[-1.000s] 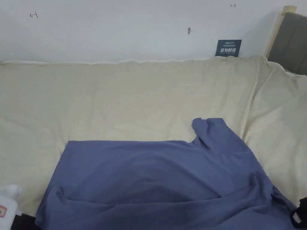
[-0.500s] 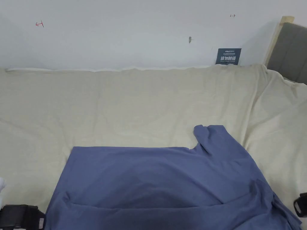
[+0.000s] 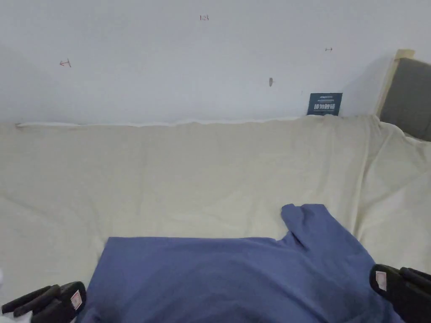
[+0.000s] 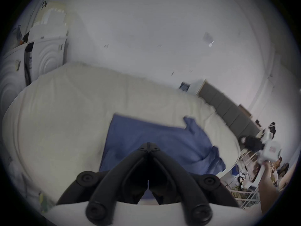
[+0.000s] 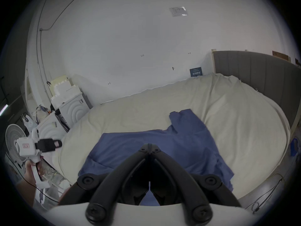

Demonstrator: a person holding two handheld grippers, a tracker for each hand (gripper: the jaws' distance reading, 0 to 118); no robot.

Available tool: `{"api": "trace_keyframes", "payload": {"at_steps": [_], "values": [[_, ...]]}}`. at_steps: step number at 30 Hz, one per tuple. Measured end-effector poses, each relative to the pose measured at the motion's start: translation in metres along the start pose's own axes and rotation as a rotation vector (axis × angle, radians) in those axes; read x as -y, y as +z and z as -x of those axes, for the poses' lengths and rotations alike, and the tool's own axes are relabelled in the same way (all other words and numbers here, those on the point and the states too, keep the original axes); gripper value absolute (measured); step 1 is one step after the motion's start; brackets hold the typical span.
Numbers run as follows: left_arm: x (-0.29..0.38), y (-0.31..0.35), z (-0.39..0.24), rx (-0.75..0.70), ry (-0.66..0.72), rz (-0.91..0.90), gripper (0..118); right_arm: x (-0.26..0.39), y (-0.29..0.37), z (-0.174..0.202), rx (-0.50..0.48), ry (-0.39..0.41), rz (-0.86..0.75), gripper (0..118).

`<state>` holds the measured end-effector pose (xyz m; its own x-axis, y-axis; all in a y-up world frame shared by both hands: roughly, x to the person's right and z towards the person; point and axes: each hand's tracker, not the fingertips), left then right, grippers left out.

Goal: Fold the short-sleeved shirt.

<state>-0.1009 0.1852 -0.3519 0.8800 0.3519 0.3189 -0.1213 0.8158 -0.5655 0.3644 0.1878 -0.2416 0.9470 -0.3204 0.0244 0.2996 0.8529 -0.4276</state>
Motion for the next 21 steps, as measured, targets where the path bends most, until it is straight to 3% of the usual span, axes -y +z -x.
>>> {"api": "trace_keyframes", "payload": {"at_steps": [3,6,10,14,15,16,18,19,21], "values": [[-0.051,-0.028,0.000,0.037,-0.039,-0.017,0,-0.007,-0.019,0.003,-0.036,0.037,0.081,0],[-0.102,-0.101,0.020,-0.004,0.012,0.132,0,-0.013,-0.036,0.009,0.006,0.094,0.093,0],[-0.129,-0.218,0.060,-0.087,0.030,0.417,0,-0.019,-0.060,0.010,-0.041,0.114,0.121,0],[-0.120,-0.292,0.078,-0.166,-0.065,0.602,0,-0.021,-0.081,0.007,-0.068,0.114,0.161,0],[-0.120,-0.306,0.082,-0.203,-0.106,0.601,8,-0.018,-0.084,0.004,-0.072,0.112,0.174,0],[-0.120,-0.320,0.092,-0.204,-0.111,0.610,29,-0.018,-0.089,0.003,-0.076,0.111,0.187,0],[-0.116,-0.338,0.100,-0.202,-0.068,0.659,104,-0.017,-0.099,0.000,-0.088,0.105,0.218,0],[-0.113,-0.346,0.103,-0.202,-0.048,0.678,118,-0.010,-0.102,-0.011,-0.087,0.103,0.224,0],[-0.111,-0.356,0.107,-0.191,-0.060,0.685,118,-0.007,-0.110,-0.014,-0.087,0.112,0.247,0]]}}
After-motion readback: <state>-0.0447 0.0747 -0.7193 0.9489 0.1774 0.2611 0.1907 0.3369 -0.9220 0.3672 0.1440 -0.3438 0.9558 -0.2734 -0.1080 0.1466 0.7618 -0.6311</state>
